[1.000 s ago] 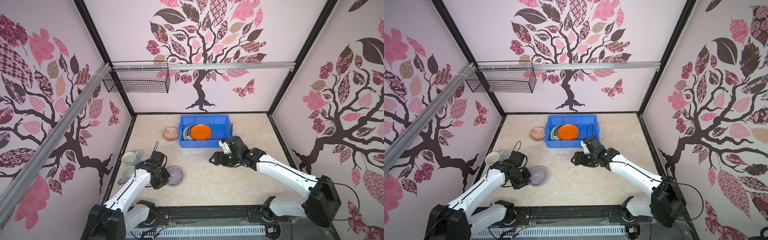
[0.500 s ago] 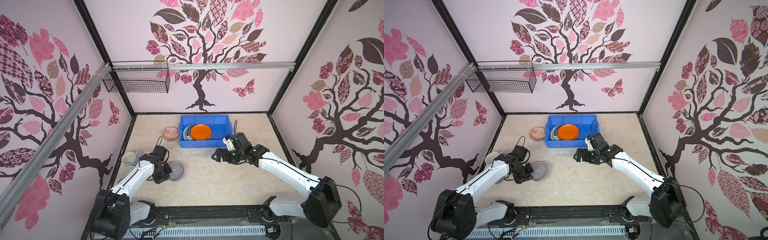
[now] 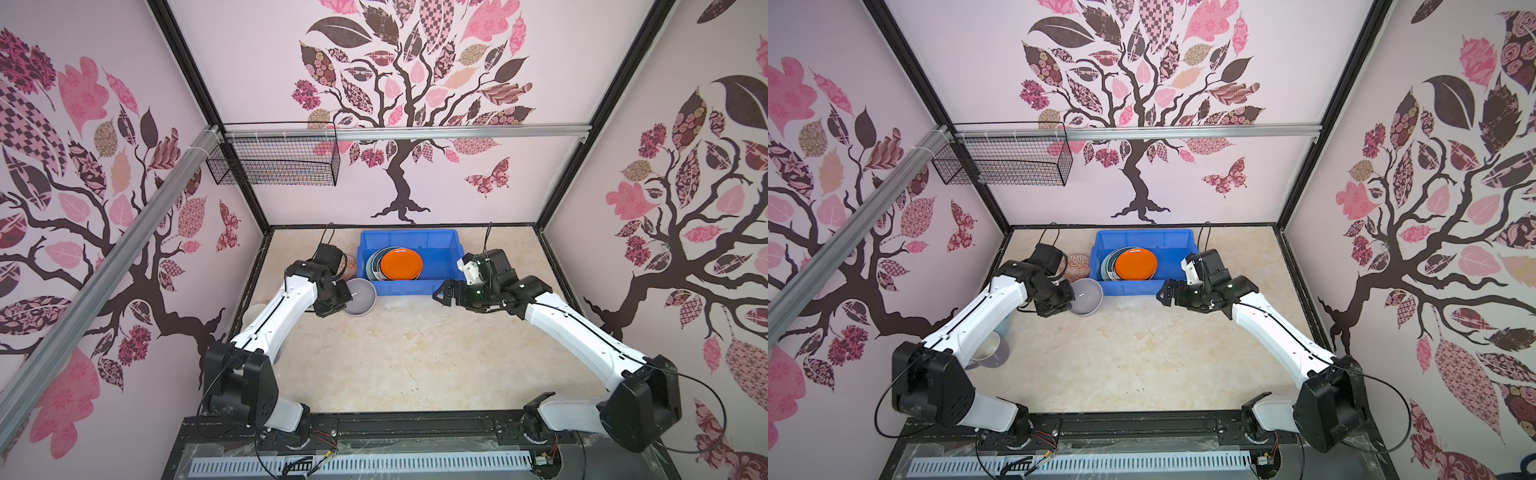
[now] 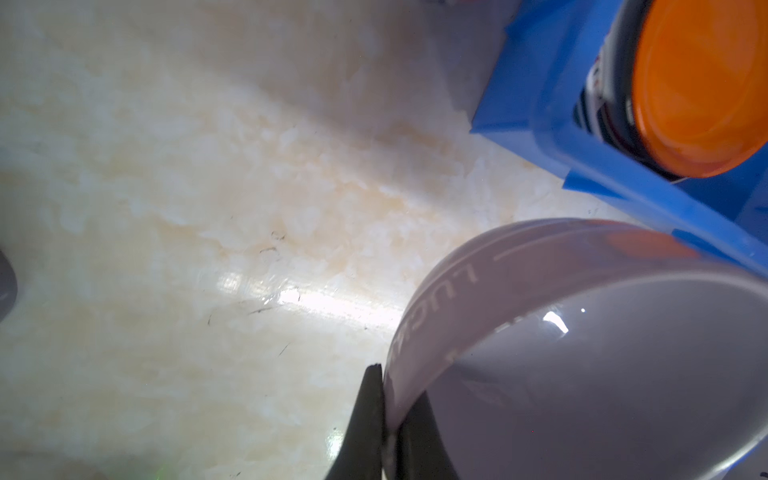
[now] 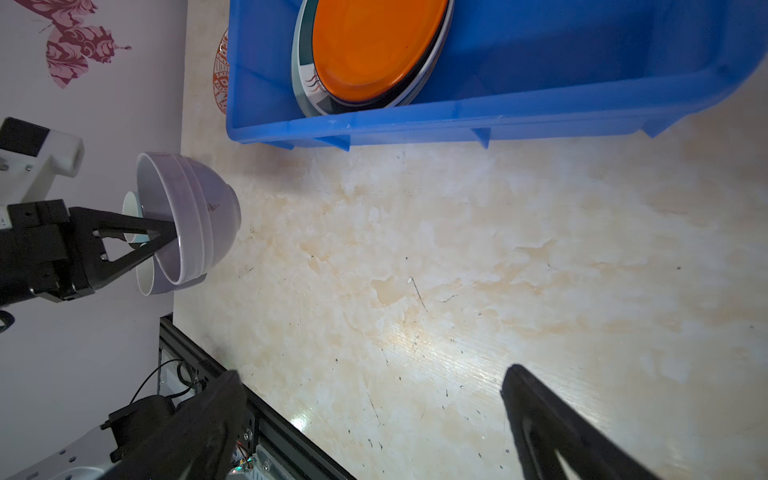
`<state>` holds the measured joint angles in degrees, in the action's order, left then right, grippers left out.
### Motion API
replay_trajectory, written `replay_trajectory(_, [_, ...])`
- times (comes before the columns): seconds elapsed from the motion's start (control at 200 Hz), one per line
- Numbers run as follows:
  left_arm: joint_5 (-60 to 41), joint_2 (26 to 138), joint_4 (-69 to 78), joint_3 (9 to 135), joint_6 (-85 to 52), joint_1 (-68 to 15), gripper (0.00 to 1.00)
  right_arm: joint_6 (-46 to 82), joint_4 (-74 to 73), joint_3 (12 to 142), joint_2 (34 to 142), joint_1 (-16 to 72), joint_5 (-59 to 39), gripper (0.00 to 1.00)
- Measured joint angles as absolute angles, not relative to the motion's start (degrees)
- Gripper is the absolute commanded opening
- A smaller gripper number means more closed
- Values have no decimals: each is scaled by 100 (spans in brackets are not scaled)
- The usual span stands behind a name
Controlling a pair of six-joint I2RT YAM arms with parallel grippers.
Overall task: Place the mixed dishes into the plastic bin
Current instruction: 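Lift the lavender bowl with the left gripper and carry it over the bin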
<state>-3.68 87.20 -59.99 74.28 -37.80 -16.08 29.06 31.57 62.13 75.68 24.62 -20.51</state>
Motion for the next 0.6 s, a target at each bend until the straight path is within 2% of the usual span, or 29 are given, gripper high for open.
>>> replay_trajectory(0.6, [-685,12243,-6239,11977,-3557,-1750,4,2700,3524,6504,7725,1806,-2018,99])
